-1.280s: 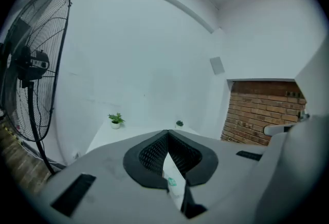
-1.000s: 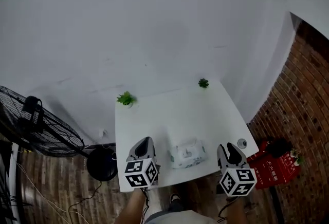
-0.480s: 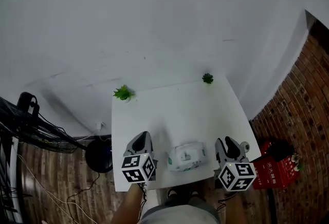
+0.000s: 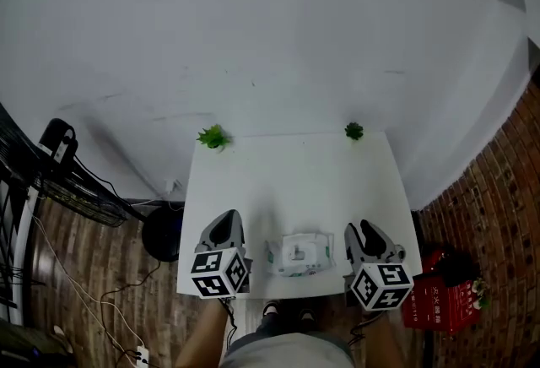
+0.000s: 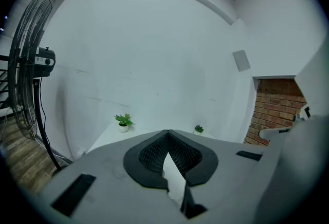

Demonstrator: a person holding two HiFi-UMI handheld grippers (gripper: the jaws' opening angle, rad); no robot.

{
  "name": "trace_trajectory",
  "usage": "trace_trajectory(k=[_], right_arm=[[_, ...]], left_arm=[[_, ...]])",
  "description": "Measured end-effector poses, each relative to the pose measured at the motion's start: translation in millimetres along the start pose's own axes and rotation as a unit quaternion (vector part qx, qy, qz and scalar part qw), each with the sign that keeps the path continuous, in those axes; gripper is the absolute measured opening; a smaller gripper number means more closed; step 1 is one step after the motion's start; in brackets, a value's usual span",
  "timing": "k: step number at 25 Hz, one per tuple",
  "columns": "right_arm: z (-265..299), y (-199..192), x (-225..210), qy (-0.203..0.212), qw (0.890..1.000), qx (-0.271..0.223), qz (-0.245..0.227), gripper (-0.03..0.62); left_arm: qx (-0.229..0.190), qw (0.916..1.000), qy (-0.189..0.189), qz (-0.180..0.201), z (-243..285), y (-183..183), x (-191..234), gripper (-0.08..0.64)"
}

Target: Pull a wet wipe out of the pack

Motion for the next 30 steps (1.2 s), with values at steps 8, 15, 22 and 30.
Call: trace_trajectory(k=[8, 15, 22, 30], right_arm=[[6.1, -7.8, 5.1, 0.052, 0.999, 0.011, -0.009, 0.133], [16.4, -9.0, 23.6, 0.1, 0.994, 0.024, -0.033, 0.133], [22.4, -10.1, 55.5, 0.16, 0.985, 0.03, -0.065, 0.132], [26.6, -15.5, 71.9, 0.241, 0.961, 0.051, -0.126, 0.126]], left_arm=[[-0.007, 0.9992, 0.039, -0.006, -24.9, -10.5, 7.0, 0.002], [-0.022, 0.9958, 0.083, -0.032, -52.6, -21.8, 25.9, 0.002], [-0.031, 0.9905, 0.124, -0.052, -85.3, -38.8, 43.0, 0.002], [-0.03, 0.9815, 0.177, -0.067, -116.0, -60.4, 58.0, 0.002]])
Point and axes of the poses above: the fingertips, and each gripper's own axes: z forward along the fingers, x to its left, y out of its top, the point moved 4 cm from there along -z, backward along the fingers, and after that the axes turned 13 degrees about -z, right-handed, at the moved point
